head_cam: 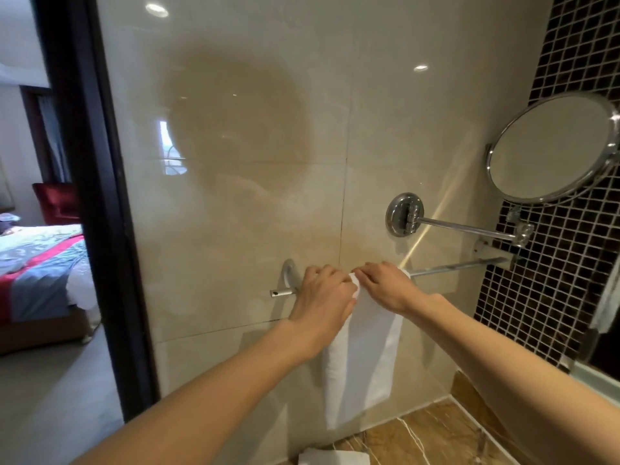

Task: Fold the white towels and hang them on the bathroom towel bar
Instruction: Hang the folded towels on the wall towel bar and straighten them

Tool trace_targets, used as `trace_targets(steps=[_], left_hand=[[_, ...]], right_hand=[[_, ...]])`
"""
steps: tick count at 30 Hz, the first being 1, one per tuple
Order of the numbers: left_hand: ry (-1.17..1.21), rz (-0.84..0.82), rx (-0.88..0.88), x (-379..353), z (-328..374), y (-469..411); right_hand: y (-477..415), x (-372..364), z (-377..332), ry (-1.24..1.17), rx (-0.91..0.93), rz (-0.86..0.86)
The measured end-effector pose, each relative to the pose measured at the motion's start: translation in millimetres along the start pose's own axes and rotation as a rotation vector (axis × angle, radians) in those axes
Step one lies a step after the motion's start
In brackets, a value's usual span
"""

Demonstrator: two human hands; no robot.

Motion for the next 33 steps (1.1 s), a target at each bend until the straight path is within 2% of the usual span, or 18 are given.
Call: trace_targets(steps=[2, 4, 7, 15, 21, 25, 29, 33], left_hand=[[0.083, 0.070, -0.064, 4.4, 12.0, 10.9], [0.175, 0.017, -0.036, -4.5, 15.9, 21.4], [0.308, -0.039, 0.102, -25.7, 10.5, 38.1], [0.467, 0.086, 0.418, -64.6, -16.6, 77.7], [0.645, 0.162, 0.720, -113.3, -21.7, 109.6], [0.702, 0.060, 0.784, -159.0, -17.6, 131.5], [0.741, -0.143, 0.729, -197.7, -10.7, 148.8], [0.815, -0.215, 0.704, -221.3, -2.3, 161.2]], right_hand=[[1.4, -0.7, -1.8, 0.022, 0.003, 0.013], [2.6, -1.7, -2.3, 0.010, -0.005, 0.018], [3.5, -2.5, -3.5, -0.019, -0.009, 0.020], [1.1, -0.7, 0.4, -0.111, -0.095, 0.025], [3.7, 0.8, 1.6, -0.166, -0.133, 0.054], [1.6, -0.2, 3.1, -0.157, -0.135, 0.040], [-2.9, -2.2, 3.9, -0.166, -0.120, 0.012], [-5.9, -5.0, 6.5, -0.216, -0.112, -0.007]])
Point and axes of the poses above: each hand's wrist, its own y-axis away from the middle knuckle, its own x-axis out of the back of the hand, z = x × y, the point moved 8 cm from there along -y, towards the middle knuckle, and after that the axes turned 9 degrees about -x, right-handed, at the moved point
